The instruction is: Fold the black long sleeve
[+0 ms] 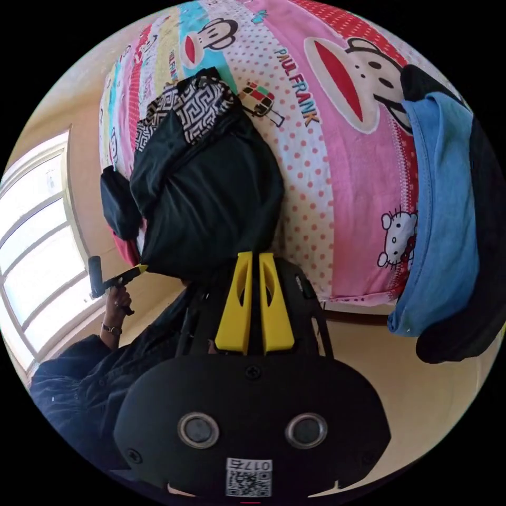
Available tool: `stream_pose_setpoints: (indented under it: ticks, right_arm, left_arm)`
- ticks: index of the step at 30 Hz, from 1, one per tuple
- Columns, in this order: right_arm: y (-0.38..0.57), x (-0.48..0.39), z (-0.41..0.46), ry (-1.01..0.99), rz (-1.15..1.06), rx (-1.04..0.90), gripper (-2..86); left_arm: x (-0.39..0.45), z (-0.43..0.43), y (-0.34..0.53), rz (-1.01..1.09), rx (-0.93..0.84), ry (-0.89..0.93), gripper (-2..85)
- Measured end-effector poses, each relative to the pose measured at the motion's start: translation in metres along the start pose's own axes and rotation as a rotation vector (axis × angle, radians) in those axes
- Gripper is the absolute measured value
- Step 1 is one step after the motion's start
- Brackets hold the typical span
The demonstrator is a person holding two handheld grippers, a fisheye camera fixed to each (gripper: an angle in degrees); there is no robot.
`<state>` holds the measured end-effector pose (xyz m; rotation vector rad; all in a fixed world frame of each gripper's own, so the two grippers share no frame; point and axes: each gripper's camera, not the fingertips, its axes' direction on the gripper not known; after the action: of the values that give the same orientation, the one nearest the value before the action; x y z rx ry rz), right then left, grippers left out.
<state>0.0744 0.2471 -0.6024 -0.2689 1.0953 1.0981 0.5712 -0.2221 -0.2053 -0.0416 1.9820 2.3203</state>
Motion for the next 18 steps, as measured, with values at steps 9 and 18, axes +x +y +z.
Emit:
stream_pose_setpoints:
  ticks: [9,18]
  right_arm:
    - [-0.074,-0.016,-0.043,0.023,-0.037,0.059,8.5]
    - [-0.005,0.026,-0.021,0.05,0.029,0.062,9.7]
  left_arm:
    - [-0.087,-0.04,-0.079,-0.188,0.18,0.17,13.9]
    - [-0.095,0.078,-0.018,-0.194,-0.078,0.001,14.8]
